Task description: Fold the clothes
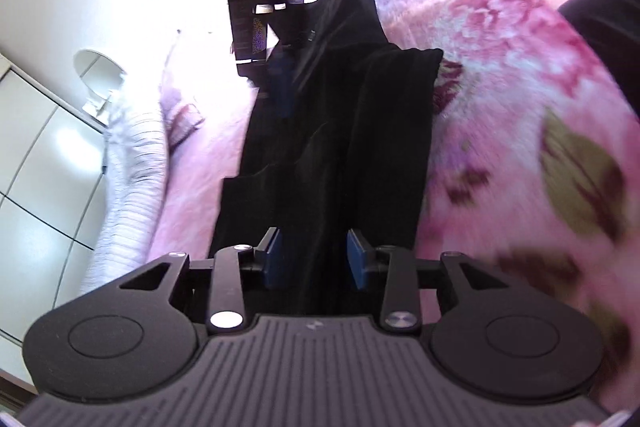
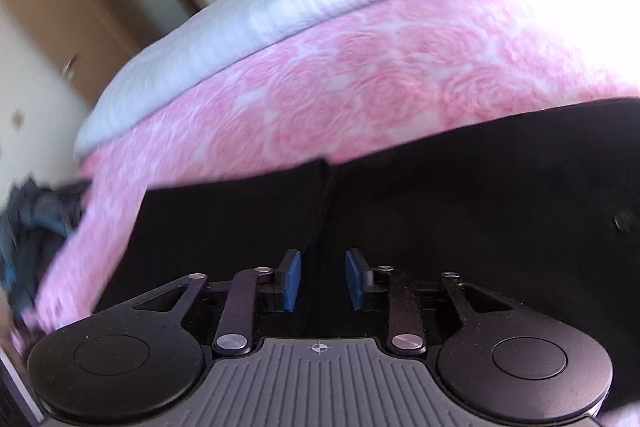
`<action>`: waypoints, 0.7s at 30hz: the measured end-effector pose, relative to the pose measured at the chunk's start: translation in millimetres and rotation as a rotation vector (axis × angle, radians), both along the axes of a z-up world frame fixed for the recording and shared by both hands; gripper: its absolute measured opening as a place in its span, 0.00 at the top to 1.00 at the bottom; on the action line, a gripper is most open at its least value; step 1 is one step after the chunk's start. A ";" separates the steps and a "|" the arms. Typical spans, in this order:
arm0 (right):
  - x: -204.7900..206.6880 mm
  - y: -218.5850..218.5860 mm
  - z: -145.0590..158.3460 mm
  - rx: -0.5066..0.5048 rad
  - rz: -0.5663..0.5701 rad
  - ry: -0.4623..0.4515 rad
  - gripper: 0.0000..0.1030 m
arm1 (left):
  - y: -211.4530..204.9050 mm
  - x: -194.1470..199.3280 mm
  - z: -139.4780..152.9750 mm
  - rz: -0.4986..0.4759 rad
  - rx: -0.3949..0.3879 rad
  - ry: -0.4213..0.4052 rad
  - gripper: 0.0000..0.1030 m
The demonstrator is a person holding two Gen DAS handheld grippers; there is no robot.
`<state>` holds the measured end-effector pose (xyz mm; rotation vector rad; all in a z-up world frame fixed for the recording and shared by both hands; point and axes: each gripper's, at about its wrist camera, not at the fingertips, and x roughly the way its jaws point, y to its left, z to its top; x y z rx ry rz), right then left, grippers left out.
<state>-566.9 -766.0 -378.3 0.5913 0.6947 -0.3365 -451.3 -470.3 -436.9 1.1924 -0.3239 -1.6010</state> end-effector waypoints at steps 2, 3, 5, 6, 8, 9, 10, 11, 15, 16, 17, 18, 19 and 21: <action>1.0 27.7 -2.6 -0.073 0.057 0.036 0.63 | 20.4 9.9 4.1 0.037 -0.007 0.002 0.68; 3.0 39.2 -4.7 -0.106 0.090 0.067 0.62 | 32.9 23.7 7.4 0.066 -0.008 -0.012 0.67; 7.0 53.9 -5.9 -0.147 0.104 0.109 0.62 | 54.4 50.6 10.1 0.128 -0.006 -0.045 0.65; 7.9 59.7 -4.7 -0.168 0.101 0.112 0.62 | 61.7 65.7 9.9 0.165 0.004 -0.055 0.62; 9.8 61.3 0.2 -0.186 0.077 0.091 0.62 | 72.7 94.4 10.1 0.241 0.025 -0.059 0.61; 11.3 59.1 1.7 -0.184 0.060 0.078 0.61 | 76.3 107.9 10.4 0.279 0.035 -0.055 0.61; 12.9 56.9 3.1 -0.182 0.042 0.066 0.60 | 77.8 119.7 9.7 0.313 0.041 -0.049 0.60; 17.3 55.2 3.8 -0.181 0.028 0.067 0.60 | 79.0 129.7 8.9 0.333 0.040 -0.045 0.60; 40.1 72.5 9.8 -0.250 0.066 0.084 0.59 | 89.8 160.0 -0.6 0.312 0.035 -0.127 0.55; 47.1 87.2 9.3 -0.287 0.103 0.093 0.58 | 93.9 165.2 -4.6 0.281 0.034 -0.171 0.49; 54.0 102.4 8.6 -0.324 0.141 0.103 0.57 | 95.0 165.8 -15.1 0.219 0.026 -0.242 0.44; 60.9 117.5 7.8 -0.361 0.179 0.113 0.51 | 96.2 166.5 -25.5 0.157 0.019 -0.313 0.35; 67.7 135.7 3.3 -0.399 0.223 0.122 0.44 | 97.6 171.2 -33.0 0.108 0.013 -0.359 0.32; 81.8 172.9 -8.9 -0.476 0.323 0.144 0.37 | 95.5 180.3 -45.9 0.028 0.011 -0.418 0.32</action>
